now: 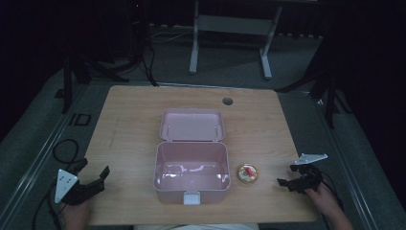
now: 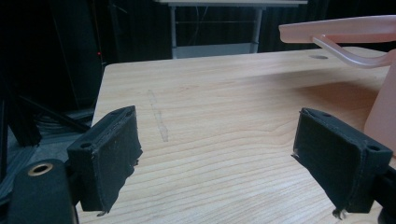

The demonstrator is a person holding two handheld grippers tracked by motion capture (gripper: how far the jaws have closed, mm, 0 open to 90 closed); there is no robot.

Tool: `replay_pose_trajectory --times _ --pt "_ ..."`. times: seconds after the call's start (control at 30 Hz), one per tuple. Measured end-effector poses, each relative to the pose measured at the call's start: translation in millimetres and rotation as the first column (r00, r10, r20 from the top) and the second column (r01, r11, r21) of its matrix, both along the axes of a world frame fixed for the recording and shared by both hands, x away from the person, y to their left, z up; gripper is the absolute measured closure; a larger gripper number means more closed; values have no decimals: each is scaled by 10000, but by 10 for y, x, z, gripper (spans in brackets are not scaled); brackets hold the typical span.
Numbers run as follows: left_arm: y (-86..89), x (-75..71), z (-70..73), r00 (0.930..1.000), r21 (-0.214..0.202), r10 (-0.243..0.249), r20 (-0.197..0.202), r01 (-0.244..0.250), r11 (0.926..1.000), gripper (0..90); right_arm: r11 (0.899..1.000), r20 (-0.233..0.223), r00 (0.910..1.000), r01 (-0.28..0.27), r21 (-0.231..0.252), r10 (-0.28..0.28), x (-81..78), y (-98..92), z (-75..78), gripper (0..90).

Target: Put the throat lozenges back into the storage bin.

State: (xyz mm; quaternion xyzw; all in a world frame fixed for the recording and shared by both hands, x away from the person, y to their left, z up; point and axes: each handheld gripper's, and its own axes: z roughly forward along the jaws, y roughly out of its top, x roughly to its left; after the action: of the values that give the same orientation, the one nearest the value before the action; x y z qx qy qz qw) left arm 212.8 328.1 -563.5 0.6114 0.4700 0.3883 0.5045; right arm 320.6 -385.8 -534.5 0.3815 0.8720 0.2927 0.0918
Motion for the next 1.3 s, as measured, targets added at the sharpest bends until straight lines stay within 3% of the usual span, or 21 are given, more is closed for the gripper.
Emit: replay_pose_trajectory --times 0.03,0.07,0.1,0.17,0.27,0.3,0.33,0.47,0.57,0.6,0.63,0.7,0.8,0.87,0.9,0.93,1.07,1.13,1.2,1.3 --pt "0 0 0 10000 0 0 0 0 10000 149 9994 -1 9998 -177 -308 177 -8 25 27 108" --pt "-1 0 0 10000 7 -14 -4 14 10000 149 9994 -1 9998 -177 -308 177 -8 25 27 108" --pt "0 2 0 9999 -27 -125 2 125 9999 149 9933 -321 9970 -732 -891 706 -15 88 86 107" --pt "0 2 0 9999 -32 -148 -5 148 9999 149 9828 -560 9925 -1160 -1437 1089 -21 149 140 107" --pt "2 1 0 9999 -44 -135 -5 135 9999 149 9656 -955 9837 -1686 -1979 1522 -19 225 218 107" --pt "2 1 0 9999 -44 -135 -5 135 9999 149 9656 -955 9837 -1686 -1979 1522 -19 225 218 107" --pt "-1 3 0 9999 -32 -135 -12 135 9999 149 9526 -1169 9790 -1910 -2369 1673 -8 263 268 108" --pt "1 3 0 9999 -38 -158 -8 158 9999 149 9174 -1809 9646 -2418 -3162 1919 18 360 324 108" --pt "3 2 -1 9999 -70 -151 10 151 9999 149 8977 -2397 9489 -2800 -3401 2051 35 432 352 108" --pt "3 2 0 9999 -45 -147 -8 147 9999 149 8844 -2557 9435 -2953 -3613 2105 39 455 360 109" --pt "3 2 0 9999 -45 -147 -8 147 9999 149 8844 -2557 9435 -2953 -3613 2105 39 455 360 109" --pt "-1 3 0 9999 -28 -143 -8 143 9999 149 8534 -2952 9319 -3226 -4094 2107 40 498 379 129" --pt "6 -1 -2 9999 -127 -145 34 145 9998 149 7888 -3271 9233 -3510 -5046 2016 26 563 438 136" --pt "7 -2 -2 9999 -149 -149 25 149 9998 149 7880 -3605 9124 -3636 -4968 1937 30 579 476 136" --pt "7 -2 -2 9999 -149 -149 25 149 9998 149 7880 -3605 9124 -3636 -4968 1937 30 579 476 136" --pt "3 2 -1 9999 -99 -172 -10 172 9998 149 7784 -3728 9074 -3736 -5046 1939 36 601 500 136" --pt "3 1 0 9999 -74 -170 -27 169 9998 149 7581 -3894 8995 -3926 -5207 1983 58 666 541 136" --pt "4 2 0 9998 -96 -181 -17 181 9998 149 7611 -3917 8960 -4007 -5100 2092 66 721 576 136" --pt "4 2 -1 9998 -100 -181 -13 181 9998 149 7709 -3830 8940 -4095 -4878 2326 76 784 626 136" --pt "3 2 0 9998 -91 -185 -14 184 9998 149 7751 -3794 8901 -4209 -4713 2526 88 851 671 135"
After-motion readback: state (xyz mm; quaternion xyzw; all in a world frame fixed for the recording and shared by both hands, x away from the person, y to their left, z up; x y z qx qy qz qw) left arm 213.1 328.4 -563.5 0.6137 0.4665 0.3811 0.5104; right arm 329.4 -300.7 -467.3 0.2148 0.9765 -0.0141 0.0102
